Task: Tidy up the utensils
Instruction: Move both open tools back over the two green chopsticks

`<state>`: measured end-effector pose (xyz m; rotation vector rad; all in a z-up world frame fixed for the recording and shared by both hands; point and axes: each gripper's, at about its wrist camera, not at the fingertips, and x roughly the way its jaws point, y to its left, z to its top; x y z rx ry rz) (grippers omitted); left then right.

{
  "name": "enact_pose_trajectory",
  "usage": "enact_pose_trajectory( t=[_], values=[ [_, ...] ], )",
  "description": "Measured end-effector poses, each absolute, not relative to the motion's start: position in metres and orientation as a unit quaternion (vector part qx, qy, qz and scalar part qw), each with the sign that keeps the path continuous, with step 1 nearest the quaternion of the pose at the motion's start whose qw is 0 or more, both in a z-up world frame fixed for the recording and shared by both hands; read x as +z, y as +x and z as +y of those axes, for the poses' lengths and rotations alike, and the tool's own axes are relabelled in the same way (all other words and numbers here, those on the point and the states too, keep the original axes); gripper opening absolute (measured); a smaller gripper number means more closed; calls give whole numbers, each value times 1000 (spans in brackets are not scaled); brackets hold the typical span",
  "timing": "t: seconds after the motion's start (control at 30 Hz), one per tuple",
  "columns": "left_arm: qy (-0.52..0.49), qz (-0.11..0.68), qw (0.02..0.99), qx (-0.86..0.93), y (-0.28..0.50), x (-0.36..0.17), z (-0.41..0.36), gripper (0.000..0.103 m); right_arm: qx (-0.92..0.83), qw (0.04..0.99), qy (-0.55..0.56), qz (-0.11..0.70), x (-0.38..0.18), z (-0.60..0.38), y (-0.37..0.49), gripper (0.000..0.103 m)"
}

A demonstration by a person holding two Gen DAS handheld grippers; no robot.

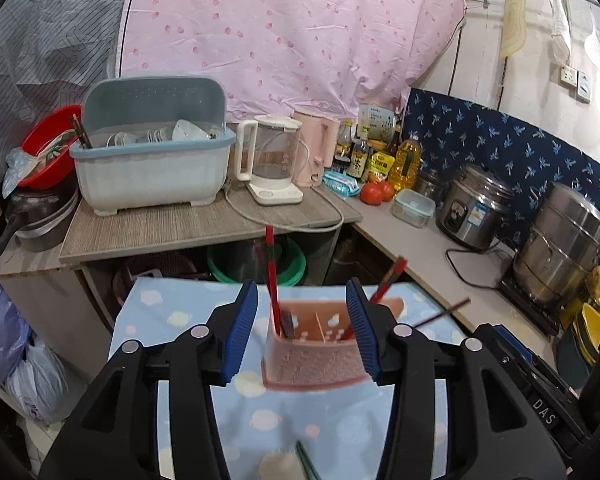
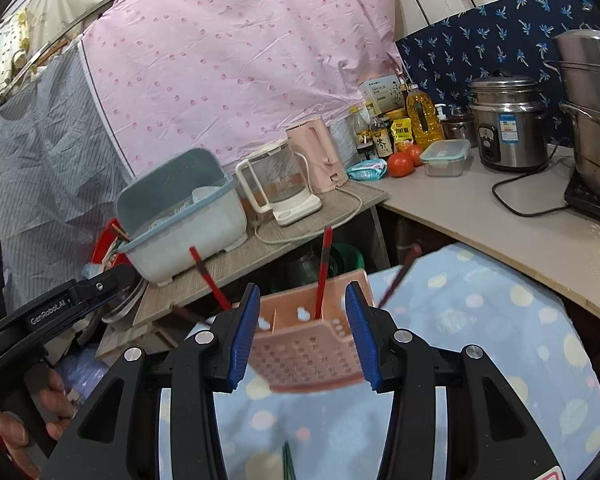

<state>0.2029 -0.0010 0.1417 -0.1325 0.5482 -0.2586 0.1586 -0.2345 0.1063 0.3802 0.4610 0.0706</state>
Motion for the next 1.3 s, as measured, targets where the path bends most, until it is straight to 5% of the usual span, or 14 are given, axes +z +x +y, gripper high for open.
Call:
enact_pose_trajectory(
  t=[0.7, 1.3],
  values=[
    [-33, 449, 882, -137, 59, -33, -10, 44, 33, 905, 143, 400, -38, -207, 2, 44],
    [-37, 489, 865, -106, 23, -76, 13, 44, 74, 888, 83, 447, -80, -158, -12, 28]
  ],
)
